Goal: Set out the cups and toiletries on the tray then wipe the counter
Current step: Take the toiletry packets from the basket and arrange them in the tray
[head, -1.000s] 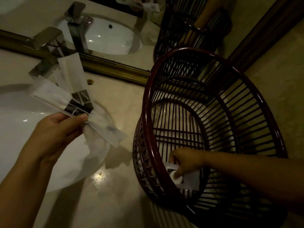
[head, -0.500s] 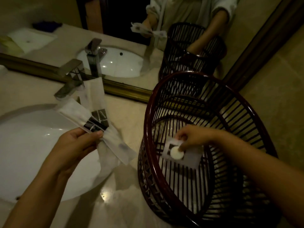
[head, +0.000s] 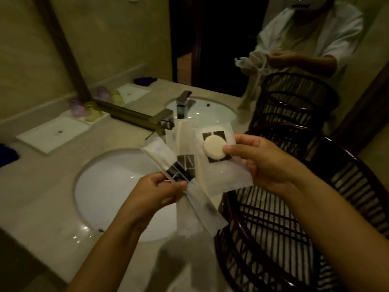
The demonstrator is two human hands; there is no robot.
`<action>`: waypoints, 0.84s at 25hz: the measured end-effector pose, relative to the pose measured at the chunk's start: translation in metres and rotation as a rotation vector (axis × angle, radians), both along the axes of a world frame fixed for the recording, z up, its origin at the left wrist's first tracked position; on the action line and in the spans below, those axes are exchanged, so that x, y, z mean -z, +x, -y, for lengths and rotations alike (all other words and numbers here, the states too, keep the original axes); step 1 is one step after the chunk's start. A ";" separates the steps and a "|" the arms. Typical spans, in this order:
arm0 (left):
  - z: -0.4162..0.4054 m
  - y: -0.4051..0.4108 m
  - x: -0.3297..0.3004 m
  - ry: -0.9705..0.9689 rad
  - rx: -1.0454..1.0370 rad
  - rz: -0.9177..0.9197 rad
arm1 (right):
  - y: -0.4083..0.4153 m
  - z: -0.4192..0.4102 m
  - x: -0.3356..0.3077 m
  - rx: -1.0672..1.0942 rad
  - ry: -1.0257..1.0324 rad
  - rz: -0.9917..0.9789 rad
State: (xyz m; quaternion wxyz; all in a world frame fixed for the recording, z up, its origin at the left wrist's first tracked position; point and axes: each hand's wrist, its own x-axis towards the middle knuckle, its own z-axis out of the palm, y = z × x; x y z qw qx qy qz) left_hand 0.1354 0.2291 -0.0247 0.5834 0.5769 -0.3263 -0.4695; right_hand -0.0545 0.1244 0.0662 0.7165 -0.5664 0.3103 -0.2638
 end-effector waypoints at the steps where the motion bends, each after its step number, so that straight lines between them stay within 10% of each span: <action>1: -0.010 0.002 -0.001 0.008 -0.027 0.008 | 0.013 -0.009 0.004 -0.006 0.030 0.002; 21: -0.236 0.227 0.043 0.136 -0.273 -0.083 | 0.312 -0.234 0.123 0.083 -0.120 -0.093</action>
